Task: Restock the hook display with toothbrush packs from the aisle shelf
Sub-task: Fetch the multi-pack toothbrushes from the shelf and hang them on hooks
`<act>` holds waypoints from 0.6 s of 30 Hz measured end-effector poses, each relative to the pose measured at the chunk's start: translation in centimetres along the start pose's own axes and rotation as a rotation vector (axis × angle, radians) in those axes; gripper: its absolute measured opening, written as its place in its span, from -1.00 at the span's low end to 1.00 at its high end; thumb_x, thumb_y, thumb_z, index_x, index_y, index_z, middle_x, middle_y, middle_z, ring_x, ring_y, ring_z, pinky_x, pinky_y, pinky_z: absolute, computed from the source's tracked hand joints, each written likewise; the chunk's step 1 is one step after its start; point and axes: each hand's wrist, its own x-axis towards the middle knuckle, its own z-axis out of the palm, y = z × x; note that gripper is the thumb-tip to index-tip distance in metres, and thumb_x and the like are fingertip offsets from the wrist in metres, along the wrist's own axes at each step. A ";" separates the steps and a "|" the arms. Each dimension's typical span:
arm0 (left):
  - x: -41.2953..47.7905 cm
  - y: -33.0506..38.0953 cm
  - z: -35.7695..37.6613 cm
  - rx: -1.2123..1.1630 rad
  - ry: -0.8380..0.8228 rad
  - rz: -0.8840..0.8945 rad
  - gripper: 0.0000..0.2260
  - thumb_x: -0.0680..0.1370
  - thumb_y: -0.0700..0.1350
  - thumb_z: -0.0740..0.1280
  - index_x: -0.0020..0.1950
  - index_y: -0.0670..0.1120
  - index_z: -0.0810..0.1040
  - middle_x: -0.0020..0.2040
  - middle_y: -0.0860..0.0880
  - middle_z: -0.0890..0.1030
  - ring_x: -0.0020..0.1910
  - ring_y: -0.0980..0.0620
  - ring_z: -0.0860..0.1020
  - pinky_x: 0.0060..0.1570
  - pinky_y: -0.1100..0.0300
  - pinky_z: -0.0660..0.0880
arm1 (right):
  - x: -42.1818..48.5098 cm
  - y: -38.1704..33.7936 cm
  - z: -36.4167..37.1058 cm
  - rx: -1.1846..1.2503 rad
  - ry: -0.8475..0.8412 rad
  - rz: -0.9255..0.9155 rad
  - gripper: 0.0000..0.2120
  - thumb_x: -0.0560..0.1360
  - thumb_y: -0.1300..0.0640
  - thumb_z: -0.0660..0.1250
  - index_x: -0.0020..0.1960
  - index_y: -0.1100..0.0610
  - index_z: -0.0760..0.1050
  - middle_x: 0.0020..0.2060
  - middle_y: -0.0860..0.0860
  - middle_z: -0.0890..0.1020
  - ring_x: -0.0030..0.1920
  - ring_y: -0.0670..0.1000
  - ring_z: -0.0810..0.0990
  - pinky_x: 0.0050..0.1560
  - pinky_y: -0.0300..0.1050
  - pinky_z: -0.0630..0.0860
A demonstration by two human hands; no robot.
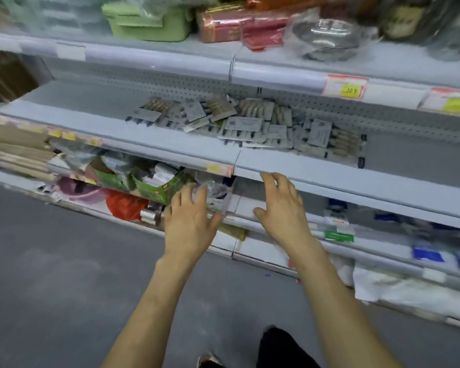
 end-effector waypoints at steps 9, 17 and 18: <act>7.8 -0.9 0.6 -0.075 -0.036 0.187 -0.42 0.57 0.14 0.35 0.54 -0.04 0.36 0.47 -0.14 0.42 0.42 -0.23 0.41 0.24 -0.26 0.49 | 1.7 2.3 1.2 0.068 0.077 0.226 -0.24 0.55 0.10 0.47 0.64 0.07 0.17 0.54 0.10 0.29 0.52 0.18 0.30 0.45 0.19 0.39; 13.8 -2.9 -0.3 -0.106 -0.008 0.200 -0.42 0.60 0.14 0.35 0.57 -0.02 0.34 0.54 -0.11 0.36 0.50 -0.21 0.35 0.31 -0.26 0.45 | 8.7 3.0 2.6 0.151 0.057 0.222 -0.31 0.60 0.06 0.43 0.63 0.09 0.19 0.52 0.13 0.30 0.47 0.19 0.34 0.42 0.11 0.38; 14.6 -3.1 -0.1 -0.104 -0.007 0.190 -0.41 0.60 0.13 0.36 0.58 -0.02 0.34 0.54 -0.11 0.35 0.50 -0.20 0.34 0.31 -0.26 0.44 | 10.0 3.3 2.6 0.144 0.047 0.193 -0.31 0.60 0.06 0.43 0.62 0.09 0.20 0.51 0.13 0.31 0.47 0.19 0.34 0.42 0.11 0.39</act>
